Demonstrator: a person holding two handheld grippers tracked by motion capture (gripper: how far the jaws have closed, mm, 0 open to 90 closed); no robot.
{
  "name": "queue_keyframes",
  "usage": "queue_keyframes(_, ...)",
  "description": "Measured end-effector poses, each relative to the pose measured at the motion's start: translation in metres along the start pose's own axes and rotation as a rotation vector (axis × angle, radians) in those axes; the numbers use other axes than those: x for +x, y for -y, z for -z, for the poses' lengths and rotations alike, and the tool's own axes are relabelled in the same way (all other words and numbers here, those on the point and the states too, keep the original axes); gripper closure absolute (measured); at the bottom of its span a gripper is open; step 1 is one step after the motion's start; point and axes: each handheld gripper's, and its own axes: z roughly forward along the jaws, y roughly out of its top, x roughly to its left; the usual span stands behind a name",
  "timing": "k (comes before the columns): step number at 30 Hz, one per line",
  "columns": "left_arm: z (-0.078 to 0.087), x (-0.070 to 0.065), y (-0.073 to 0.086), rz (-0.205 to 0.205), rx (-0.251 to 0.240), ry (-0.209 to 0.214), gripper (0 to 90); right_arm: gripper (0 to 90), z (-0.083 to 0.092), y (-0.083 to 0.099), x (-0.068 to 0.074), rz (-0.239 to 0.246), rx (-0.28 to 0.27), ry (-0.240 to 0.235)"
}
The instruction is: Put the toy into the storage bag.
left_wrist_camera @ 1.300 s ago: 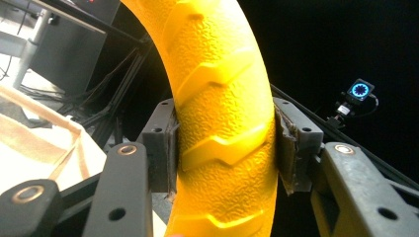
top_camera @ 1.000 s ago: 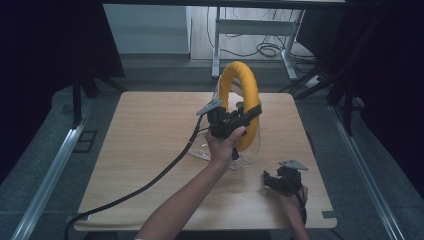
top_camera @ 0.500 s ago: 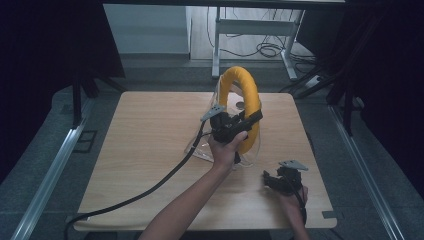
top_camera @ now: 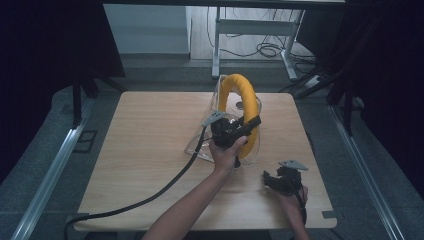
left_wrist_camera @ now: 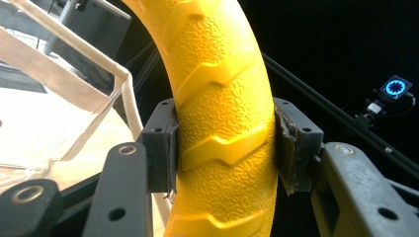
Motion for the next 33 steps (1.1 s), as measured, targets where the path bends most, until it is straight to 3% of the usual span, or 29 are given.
queue_keyframes(8,0.008,0.006,0.002,0.017,-0.01,0.003,50.3,21.2,0.0,0.0,0.0,0.002,0.0,0.0)
queue_keyframes(17,0.01,0.003,-0.001,0.016,-0.011,-0.031,48.2,21.2,0.0,0.0,0.0,0.003,0.0,0.0)
queue_keyframes(23,0.016,0.0,-0.01,0.021,0.0,-0.012,33.0,21.2,0.0,0.0,0.0,0.002,0.001,-0.001)
queue_keyframes(33,0.037,-0.002,-0.022,-0.018,0.032,0.021,31.0,21.2,0.0,0.0,0.0,0.003,0.003,-0.001)
